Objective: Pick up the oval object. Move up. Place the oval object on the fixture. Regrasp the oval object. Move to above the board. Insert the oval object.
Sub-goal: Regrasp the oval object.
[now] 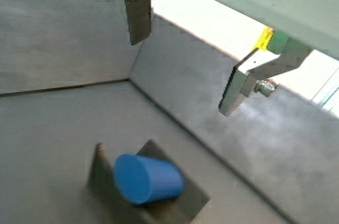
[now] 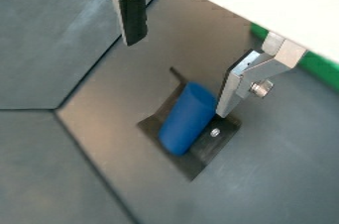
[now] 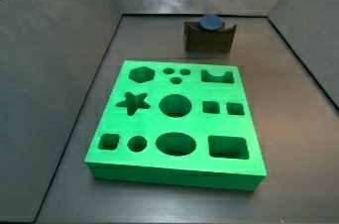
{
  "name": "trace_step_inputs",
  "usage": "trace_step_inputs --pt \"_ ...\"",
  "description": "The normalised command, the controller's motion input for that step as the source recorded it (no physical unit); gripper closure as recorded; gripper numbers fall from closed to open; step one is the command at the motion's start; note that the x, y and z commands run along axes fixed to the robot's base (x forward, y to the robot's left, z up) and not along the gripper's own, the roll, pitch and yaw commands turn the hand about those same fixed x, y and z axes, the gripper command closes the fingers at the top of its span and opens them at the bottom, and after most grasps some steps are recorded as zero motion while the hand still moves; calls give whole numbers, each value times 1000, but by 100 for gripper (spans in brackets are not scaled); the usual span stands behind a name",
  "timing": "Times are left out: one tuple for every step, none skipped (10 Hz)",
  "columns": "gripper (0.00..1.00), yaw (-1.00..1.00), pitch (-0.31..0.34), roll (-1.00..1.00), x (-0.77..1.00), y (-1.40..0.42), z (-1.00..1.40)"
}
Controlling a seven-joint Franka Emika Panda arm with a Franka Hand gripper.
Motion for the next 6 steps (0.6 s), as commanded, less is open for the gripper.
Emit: trace_step_inputs --pt "0 91 117 1000 104 -38 -19" --pt "0 102 132 1000 108 -39 -19" --pt "0 134 163 1000 109 -41 -20" --pt "0 176 184 951 111 -45 -19" --pt "0 187 167 771 112 -47 -24" --pt "0 199 152 653 112 -50 -23"
